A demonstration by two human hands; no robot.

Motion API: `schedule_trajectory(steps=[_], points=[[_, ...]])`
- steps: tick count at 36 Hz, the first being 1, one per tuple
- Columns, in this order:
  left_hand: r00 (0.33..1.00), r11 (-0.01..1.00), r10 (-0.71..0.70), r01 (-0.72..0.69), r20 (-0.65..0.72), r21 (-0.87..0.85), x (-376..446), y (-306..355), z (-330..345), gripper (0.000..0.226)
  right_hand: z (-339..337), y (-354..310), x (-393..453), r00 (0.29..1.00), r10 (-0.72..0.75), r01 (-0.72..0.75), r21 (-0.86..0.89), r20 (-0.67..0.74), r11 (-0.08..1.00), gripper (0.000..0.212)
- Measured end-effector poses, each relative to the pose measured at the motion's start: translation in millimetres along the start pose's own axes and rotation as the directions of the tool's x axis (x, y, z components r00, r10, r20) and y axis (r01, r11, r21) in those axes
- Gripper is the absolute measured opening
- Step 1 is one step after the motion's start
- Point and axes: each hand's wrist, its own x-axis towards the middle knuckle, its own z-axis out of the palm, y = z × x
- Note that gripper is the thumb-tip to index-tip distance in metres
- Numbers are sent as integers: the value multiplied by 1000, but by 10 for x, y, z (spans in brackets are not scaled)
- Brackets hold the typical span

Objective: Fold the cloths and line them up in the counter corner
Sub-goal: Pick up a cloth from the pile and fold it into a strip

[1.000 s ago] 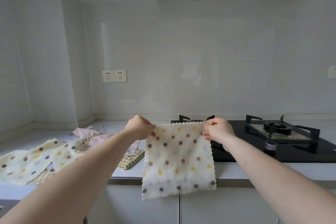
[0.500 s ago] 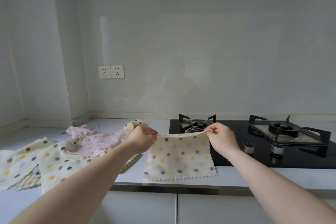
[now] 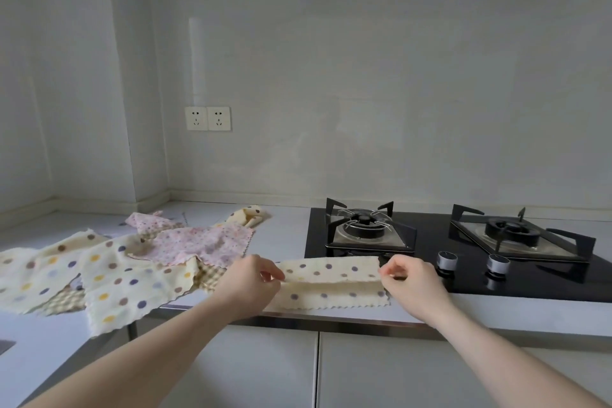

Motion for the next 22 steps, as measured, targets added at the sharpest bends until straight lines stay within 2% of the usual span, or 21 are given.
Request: schedule_trajectory(steps=[5,11,13,17,20,22], points=[[1000,999,-13,13,-5,31,-112,-34,31,18,16,28,-113,997,-24,29,-76,67,997,23],[1000,991,-13,11,12,131,-156,-46,93,24,33,67,-151,988,-49,70,-141,148,987,12],[1000,993,-23,21,17,114,-138,-63,108,24,52,75,-145,985,-66,91,-154,158,984,11],[999,999,-33,34,-28,24,-41,-68,96,23,72,43,-100,996,-38,48,-123,80,991,21],[993,999,-33,32,-111,-15,70,-52,70,19,106,56,-35,999,-9,7,-84,-30,996,17],[988,998,-55,49,-143,-48,138,-36,60,17,146,72,20,999,3,-7,-60,-53,998,11]])
